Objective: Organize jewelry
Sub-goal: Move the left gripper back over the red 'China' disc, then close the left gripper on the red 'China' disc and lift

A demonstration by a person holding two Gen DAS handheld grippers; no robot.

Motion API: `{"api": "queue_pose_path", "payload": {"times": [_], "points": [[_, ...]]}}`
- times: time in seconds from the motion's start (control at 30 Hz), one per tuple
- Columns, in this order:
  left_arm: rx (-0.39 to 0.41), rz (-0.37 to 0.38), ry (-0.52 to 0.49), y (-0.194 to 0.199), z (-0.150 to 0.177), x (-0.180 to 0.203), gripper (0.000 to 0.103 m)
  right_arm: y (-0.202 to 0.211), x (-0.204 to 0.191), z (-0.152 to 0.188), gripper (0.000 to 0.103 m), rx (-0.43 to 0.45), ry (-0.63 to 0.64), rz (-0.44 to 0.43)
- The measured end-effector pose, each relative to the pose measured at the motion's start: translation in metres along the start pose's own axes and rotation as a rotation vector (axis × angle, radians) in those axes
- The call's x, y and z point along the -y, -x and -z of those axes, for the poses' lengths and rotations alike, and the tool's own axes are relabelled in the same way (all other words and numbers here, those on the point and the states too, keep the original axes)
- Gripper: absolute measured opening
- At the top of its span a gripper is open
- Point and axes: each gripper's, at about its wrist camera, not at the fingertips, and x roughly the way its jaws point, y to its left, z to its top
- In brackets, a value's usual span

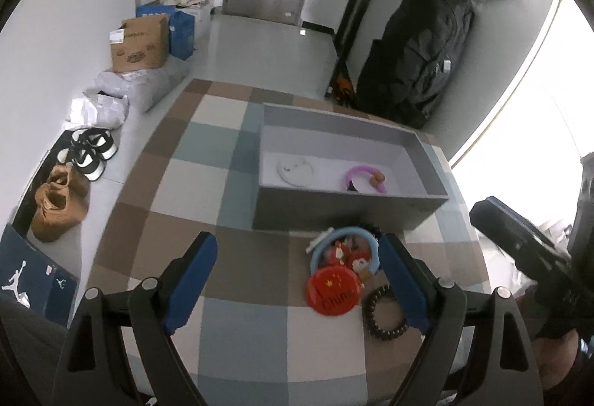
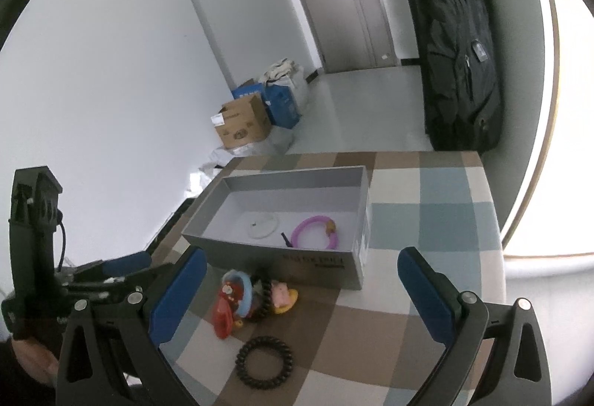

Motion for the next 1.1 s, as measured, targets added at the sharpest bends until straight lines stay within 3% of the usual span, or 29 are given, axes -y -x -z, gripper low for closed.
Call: {"api": "queue_pose_path", "payload": {"times": [0.27,0.7,0.9,1.1], "points": [[-0.103,0.091,-0.019,-0.017,0.015,0.011,0.085,-0.005,0.004,0.004,0.103,-0.022,-0.019,0.001],[-0.172,0.121,-0.013,-0.032,0.024,0.010,0.085,-0.013,0.007,0.005,0.103,-0.046,-0.034,-0.002],[-0.171,0.109,-0.058,-0.036,0.025,0.015,0.069,-0.015,0.008,0.005,0.103,-0.050,-0.034,-0.004],[-0.188,0.117,-0.088,-0.037,0.025,0.019,0.038,-0.015,0.009,0.006,0.103,-0.049,-0.037,-0.004]]}}
